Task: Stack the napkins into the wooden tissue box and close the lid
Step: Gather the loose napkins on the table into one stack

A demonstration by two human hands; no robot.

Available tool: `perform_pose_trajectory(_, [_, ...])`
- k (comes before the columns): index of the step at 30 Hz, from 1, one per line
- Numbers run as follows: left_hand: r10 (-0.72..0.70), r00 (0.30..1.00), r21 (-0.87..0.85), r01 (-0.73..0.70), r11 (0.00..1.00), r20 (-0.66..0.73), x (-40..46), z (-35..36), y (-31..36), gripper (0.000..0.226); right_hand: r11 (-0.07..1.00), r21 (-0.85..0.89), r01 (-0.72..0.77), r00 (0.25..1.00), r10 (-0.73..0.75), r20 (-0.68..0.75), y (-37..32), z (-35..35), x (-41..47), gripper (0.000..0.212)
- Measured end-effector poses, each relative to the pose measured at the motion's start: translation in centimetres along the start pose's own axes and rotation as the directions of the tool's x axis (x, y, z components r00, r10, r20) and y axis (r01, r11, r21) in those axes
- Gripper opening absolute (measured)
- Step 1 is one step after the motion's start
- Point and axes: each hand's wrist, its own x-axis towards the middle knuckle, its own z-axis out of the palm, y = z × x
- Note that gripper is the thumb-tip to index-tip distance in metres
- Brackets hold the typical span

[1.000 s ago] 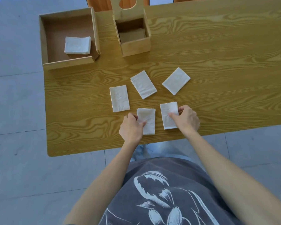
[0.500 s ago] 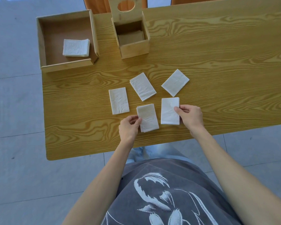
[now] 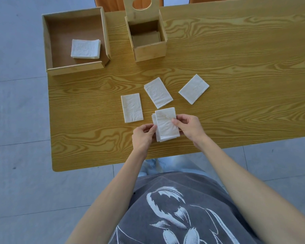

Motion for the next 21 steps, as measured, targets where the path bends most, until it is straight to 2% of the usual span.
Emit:
perform_pose_trajectory(2, [-0.007,1.000,0.002,0.007,1.000,0.002,0.1,0.0,0.0,0.018,0.998,-0.060,-0.018,1.000,0.017,-0.017,0.6,0.3,0.5,0.021])
perform_pose_trajectory(6, [-0.002,1.000,0.033,0.002,0.999,-0.012,0.3,0.1,-0.2,0.005,0.980,-0.200,-0.020,0.996,0.002,-0.088,1.4,0.8,1.0,0.022])
perform_pose_trajectory(11, [-0.002,1.000,0.032,0.003,0.999,-0.031,0.2,0.1,-0.1,0.006,0.928,-0.373,0.017,0.971,-0.103,-0.214,1.1,1.7,0.7,0.023])
perform_pose_trajectory(17, [0.003,0.999,0.034,-0.002,0.999,-0.039,-0.1,0.1,0.1,0.017,0.897,-0.442,-0.031,0.928,-0.139,-0.345,1.1,2.9,0.3,0.030])
perform_pose_trajectory(21, [0.025,0.999,0.071,-0.022,0.997,-0.046,-0.3,0.1,0.3,0.019,0.889,-0.455,-0.045,0.924,-0.136,-0.357,0.8,3.1,0.3,0.029])
